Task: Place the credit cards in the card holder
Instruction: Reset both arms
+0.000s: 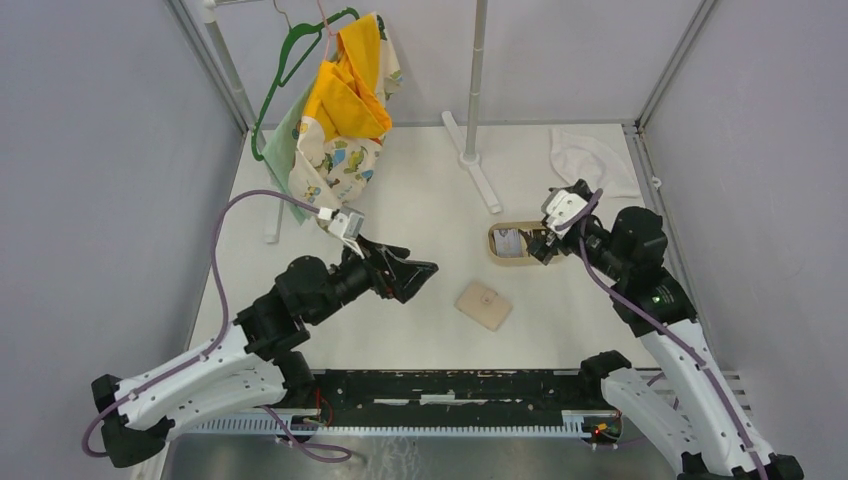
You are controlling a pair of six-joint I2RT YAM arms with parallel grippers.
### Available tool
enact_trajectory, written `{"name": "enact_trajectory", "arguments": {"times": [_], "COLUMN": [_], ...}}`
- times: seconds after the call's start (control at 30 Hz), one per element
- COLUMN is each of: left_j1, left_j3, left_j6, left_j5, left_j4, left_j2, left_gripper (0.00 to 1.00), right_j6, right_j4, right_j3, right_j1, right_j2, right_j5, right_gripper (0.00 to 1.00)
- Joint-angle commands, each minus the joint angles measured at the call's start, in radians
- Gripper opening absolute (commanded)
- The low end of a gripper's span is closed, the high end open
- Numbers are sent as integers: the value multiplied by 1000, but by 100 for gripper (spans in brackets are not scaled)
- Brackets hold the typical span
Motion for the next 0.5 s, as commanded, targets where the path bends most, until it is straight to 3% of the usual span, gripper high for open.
{"name": "enact_trajectory", "arguments": {"times": [0.0,0.13,0.33,0.47], "left_j1": [-5,-3,-4,-3], "left_j3": [121,148,162,169], "left_j6": [93,93,79,85], "left_j5": [-132,-160,-176,-186], "left_j4": [-260,-317,-345,-365], "left_j2": [-53,-114,-221,-263], "left_gripper": [99,100,100,100], "right_j6": [114,228,391,423], "right_j4": [25,62,105,104], "right_j3": [103,73,67,69], "right_j1": [-9,-12,-15,-16], "right_j2": [-35,-61,-91,-95], "right_j5": [-137,-148,36,51], "right_gripper": [98,98,98,98]}}
